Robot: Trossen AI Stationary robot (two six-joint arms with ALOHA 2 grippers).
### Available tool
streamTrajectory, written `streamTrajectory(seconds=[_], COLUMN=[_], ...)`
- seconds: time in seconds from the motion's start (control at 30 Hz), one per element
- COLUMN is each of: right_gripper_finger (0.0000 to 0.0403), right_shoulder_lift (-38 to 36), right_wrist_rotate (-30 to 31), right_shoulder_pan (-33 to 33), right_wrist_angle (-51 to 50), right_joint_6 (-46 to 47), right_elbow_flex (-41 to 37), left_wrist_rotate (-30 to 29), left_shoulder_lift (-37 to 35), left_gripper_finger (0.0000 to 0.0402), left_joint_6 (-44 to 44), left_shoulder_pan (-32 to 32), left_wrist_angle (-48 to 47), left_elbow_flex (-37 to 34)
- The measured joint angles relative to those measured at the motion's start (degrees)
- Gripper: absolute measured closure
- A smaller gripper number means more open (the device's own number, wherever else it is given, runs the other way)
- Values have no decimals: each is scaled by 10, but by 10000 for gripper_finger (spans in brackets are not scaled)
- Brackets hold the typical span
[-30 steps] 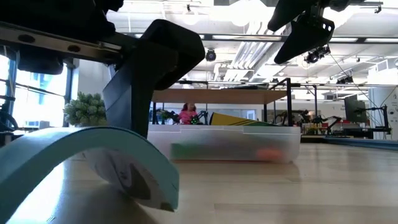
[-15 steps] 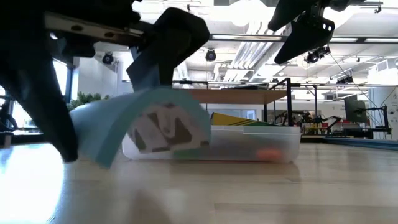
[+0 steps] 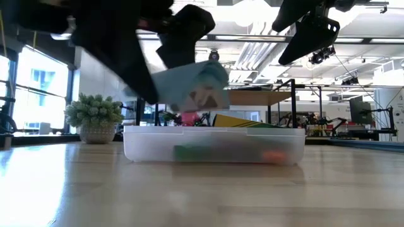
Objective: Pack school essentials
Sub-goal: Put the blue sticky note pad into the supply box
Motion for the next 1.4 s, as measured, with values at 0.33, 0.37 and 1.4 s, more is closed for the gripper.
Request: streamTrajectory(seconds=[0.33, 0.37, 1.4], right_gripper_finger=[6, 6, 6], right_shoulder_lift=[0, 0, 0], right_wrist_rotate=[2, 2, 0], right_shoulder_pan=[0, 0, 0], right_wrist_angle=[0, 0, 0], right_joint_6=[0, 0, 0], right_elbow_flex=[0, 0, 0], left_wrist_rotate=[13, 19, 32], left_shoulder_lift=[-10, -10, -44], left_gripper_finger=[136, 136, 134], left_joint_6=[19, 19, -79], left_shoulder_pan=[66, 71, 129], left_wrist_angle=[-39, -44, -68], left_elbow_flex=[0, 0, 0])
